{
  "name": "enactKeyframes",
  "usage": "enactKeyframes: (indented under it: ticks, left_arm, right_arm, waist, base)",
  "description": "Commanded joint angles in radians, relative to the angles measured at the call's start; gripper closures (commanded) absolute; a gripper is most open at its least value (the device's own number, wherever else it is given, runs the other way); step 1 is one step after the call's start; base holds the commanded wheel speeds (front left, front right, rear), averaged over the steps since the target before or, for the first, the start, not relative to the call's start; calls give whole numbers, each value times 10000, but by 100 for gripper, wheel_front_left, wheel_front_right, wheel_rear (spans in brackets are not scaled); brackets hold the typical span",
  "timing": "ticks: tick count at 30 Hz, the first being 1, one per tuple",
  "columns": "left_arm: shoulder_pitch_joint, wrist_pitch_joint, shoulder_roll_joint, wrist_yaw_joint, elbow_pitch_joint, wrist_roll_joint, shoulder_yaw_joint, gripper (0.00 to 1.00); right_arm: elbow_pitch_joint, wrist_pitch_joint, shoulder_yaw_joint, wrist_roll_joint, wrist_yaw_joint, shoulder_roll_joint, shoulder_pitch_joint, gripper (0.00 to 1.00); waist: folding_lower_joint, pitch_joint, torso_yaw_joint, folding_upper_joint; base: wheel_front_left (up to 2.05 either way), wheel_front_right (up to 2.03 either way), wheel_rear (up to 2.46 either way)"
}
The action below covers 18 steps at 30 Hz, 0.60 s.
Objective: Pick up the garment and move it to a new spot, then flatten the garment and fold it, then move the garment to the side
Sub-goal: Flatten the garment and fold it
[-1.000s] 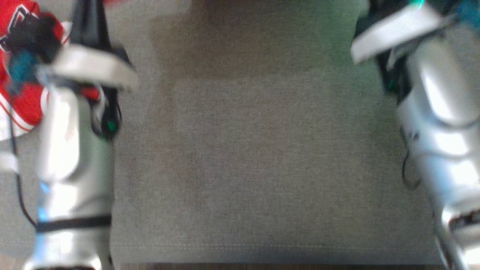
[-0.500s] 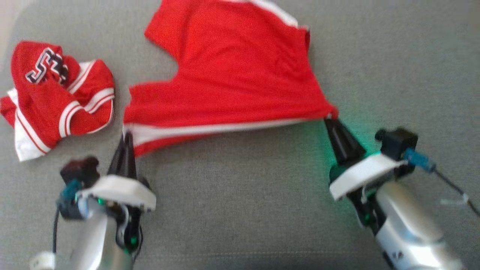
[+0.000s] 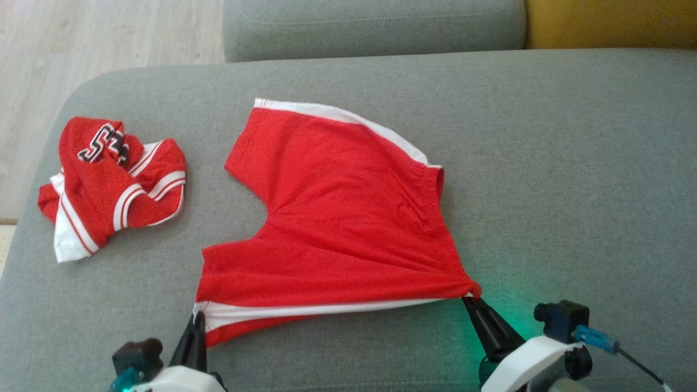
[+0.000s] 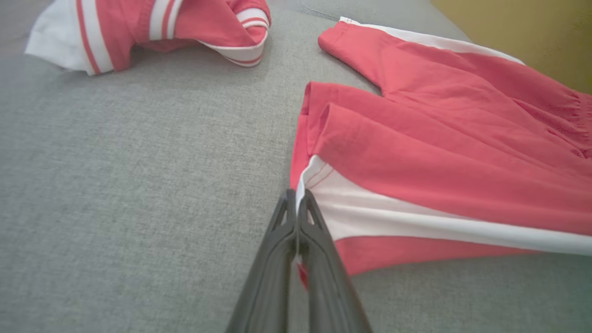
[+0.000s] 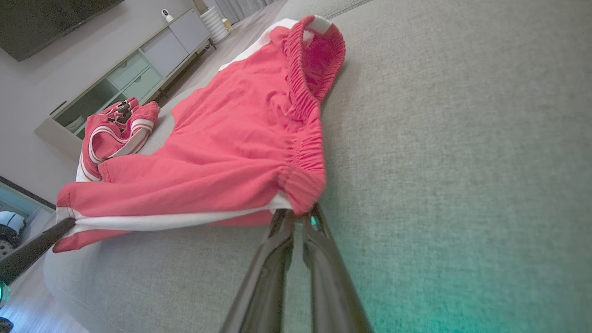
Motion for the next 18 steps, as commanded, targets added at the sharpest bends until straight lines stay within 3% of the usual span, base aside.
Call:
enactKeyframes:
  ticks: [1,6,10,18]
  left_arm:
    - [-243,-61,211,85,-312,10,314,100]
    - [-868,-61,211,-29,-736,491,332,100]
    - [-2098,-61,321,-263,-852,1034,371,100]
    - [-5514,-61,1525,-678,475,1972,-256,100]
  right_arm:
    - [-338,-30,83,57,-9,-235,-124,100]
    - [-770,-24,-47,129,-9,-180,-266,100]
    - [-1134,-19,-197,294,-9,221,-889,100]
    - [-893,-113,-368,124,-9,1266,-2989,100]
  waist:
    - [1,-46,-96,-1]
    - [1,179,-198,-1]
    - [1,642,-306,-1]
    - [1,2025,-659,-1]
  base:
    - [0,0,0]
    - [0,0,0]
    - [0,0,0]
    - [0,0,0]
